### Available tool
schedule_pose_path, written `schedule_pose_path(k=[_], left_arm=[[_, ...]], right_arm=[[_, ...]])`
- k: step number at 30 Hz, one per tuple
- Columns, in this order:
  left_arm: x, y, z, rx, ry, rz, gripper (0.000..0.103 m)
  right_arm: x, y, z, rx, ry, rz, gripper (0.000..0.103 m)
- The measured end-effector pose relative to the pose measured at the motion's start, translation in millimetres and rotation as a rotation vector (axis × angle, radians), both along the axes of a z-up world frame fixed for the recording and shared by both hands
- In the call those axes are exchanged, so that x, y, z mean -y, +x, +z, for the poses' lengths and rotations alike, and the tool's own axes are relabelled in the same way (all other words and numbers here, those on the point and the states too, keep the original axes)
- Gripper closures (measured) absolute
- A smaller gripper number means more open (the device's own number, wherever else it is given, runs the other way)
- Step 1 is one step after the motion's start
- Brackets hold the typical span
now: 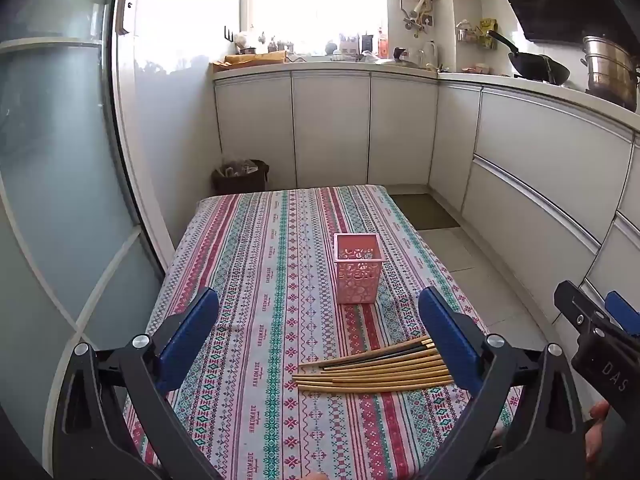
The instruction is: Organize utensils
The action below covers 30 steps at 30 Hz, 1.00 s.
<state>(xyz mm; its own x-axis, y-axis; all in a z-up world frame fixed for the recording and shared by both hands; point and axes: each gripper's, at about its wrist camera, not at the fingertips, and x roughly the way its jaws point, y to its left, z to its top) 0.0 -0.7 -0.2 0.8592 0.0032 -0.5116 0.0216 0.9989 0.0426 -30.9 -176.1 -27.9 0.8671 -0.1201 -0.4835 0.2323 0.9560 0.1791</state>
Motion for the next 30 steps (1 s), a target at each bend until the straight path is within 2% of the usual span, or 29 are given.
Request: schedule_pose_path(k=[9,10,30], left_arm=[[-0.2,-5.0,2.8,0.014,-0.005,0.014,0.007],[-0.9,-2.6,4.2,0.009,-0.026,0.008,0.007],[-0.7,-4.2,0.9,-0.003,-0.022,-0.011,0.007]], right_arm=[[0.5,1.1,0.6,-0.012,-0.004,0.001,0.007],[1.0,1.7,0.8,-0.011,-0.005,0.001,0.007],[0.4,2.0,-1.6,-0.03,-0.022,-0.014,0.007]])
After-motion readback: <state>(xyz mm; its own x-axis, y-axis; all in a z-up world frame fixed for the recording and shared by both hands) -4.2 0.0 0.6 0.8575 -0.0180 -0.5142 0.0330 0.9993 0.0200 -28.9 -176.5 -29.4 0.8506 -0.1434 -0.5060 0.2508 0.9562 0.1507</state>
